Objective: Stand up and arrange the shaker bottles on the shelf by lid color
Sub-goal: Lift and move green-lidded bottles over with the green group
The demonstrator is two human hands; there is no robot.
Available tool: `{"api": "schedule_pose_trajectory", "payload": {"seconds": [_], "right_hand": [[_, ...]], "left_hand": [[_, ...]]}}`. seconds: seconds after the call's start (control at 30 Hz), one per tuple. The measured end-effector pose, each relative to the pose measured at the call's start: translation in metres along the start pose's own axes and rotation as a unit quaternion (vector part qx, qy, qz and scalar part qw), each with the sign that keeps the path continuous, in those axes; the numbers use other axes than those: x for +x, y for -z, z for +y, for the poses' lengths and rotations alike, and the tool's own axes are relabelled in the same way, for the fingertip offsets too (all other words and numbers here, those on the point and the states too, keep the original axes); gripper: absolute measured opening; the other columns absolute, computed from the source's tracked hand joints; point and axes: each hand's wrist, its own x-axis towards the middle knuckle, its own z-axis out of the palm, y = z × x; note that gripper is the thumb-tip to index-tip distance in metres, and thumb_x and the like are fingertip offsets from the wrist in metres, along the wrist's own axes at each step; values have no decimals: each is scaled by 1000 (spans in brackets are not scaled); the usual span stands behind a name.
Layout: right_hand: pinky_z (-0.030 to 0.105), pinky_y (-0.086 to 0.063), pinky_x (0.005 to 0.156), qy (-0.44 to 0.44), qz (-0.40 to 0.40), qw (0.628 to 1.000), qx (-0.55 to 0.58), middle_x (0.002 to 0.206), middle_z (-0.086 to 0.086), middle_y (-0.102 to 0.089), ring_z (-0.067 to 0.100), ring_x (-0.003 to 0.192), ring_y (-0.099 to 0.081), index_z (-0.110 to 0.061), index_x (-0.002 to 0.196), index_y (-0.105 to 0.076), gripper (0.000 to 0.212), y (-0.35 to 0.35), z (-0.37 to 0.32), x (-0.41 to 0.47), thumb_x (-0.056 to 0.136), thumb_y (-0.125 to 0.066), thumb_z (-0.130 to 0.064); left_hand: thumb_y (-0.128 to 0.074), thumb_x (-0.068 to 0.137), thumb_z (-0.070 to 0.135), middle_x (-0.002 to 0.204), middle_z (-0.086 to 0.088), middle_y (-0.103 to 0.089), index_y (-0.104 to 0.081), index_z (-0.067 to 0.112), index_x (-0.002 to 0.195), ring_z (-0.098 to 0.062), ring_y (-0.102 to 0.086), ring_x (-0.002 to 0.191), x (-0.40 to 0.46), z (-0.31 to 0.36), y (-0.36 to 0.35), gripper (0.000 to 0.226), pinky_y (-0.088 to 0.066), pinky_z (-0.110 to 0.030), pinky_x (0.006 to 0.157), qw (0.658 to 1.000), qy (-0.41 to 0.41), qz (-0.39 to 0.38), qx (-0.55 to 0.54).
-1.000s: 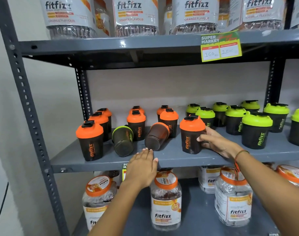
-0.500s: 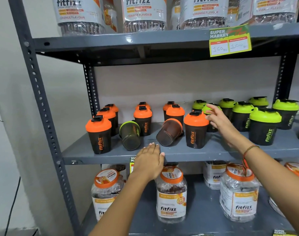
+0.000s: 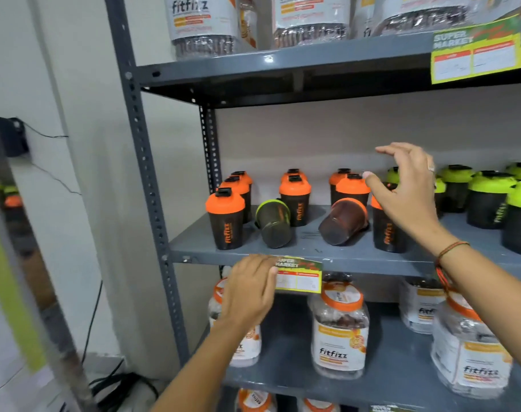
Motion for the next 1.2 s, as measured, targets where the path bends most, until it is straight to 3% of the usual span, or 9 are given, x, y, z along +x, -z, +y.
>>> {"api": "schedule_pose_trajectory", "payload": {"seconds": [0.1, 0.23, 0.33, 0.47, 0.63, 0.73, 0.93, 1.07, 1.2], "right_hand": [[29, -27, 103, 15, -32, 999, 35, 129, 8, -54, 28, 126, -46, -20, 124, -61, 44, -19, -25, 1, 83, -66, -34], [33, -32, 101, 9, -121, 991, 51, 126, 8, -57, 30, 122, -50, -21, 125, -60, 47, -49, -49, 0, 82, -65, -39], [40, -41, 100, -30, -193, 979, 59, 127, 9, -60, 30, 117, -57, -21, 127, -59, 49, -71, -62, 0, 83, -71, -36], [41, -46, 98, -96, -310, 945, 35, 131, 7, -60, 30, 112, -60, -26, 135, -51, 63, -105, -69, 4, 80, -71, -49], [44, -45, 99, -100, -394, 908, -103, 141, 22, -52, 44, 126, -51, -15, 145, -36, 87, -146, -66, 17, 80, -60, -69], [43, -45, 95, -112, -450, 873, -150, 138, 23, -54, 43, 125, -53, -9, 146, -31, 107, -162, -71, 21, 73, -53, -83], [46, -61, 80, -142, -500, 842, -145, 123, 18, -64, 36, 87, -72, -24, 155, -1, 135, -175, -87, 18, 54, -59, -90], [44, -64, 63, -180, -512, 836, -84, 120, 15, -58, 32, 84, -69, -24, 149, -15, 118, -171, -89, 15, 60, -73, -74], [46, -63, 60, -211, -502, 839, -19, 111, 13, -56, 31, 92, -64, -17, 131, -32, 93, -161, -85, 7, 65, -76, -66]], "left_hand": [[-32, 97, 30, 97, -2, -57, -56, 16, 96, -21, -49, 91, -9, -41, 24, 28, -43, -36, 80, 991, 123, 46, 37], [-24, 94, 33, 112, -12, -59, -53, 11, 111, -29, -52, 106, -2, -85, 41, 40, -45, -43, 91, 969, 231, 10, 85], [-16, 94, 37, 144, -17, -44, -41, 6, 138, -29, -36, 137, 16, -106, 43, 59, -25, -44, 116, 960, 223, -130, 110], [-19, 99, 35, 153, -16, -30, -33, 5, 143, -28, -25, 143, 41, -120, 35, 55, -13, -46, 120, 938, 207, -253, 113], [-21, 98, 31, 152, -20, -30, -37, 2, 138, -31, -28, 141, 62, -131, 31, 52, -15, -48, 119, 921, 226, -302, 97], [-21, 98, 33, 155, -18, -24, -30, 5, 143, -29, -23, 144, 64, -134, 29, 54, -16, -45, 119, 921, 225, -306, 91], [-18, 100, 35, 157, -13, -19, -21, 9, 148, -24, -17, 146, 59, -139, 24, 55, -14, -40, 119, 927, 212, -295, 98], [-18, 100, 36, 158, -12, -19, -20, 10, 149, -23, -17, 146, 59, -138, 24, 55, -14, -39, 118, 927, 213, -292, 97], [-19, 100, 35, 158, -13, -19, -19, 9, 149, -23, -16, 146, 58, -136, 26, 55, -13, -38, 118, 928, 213, -292, 95]]}}
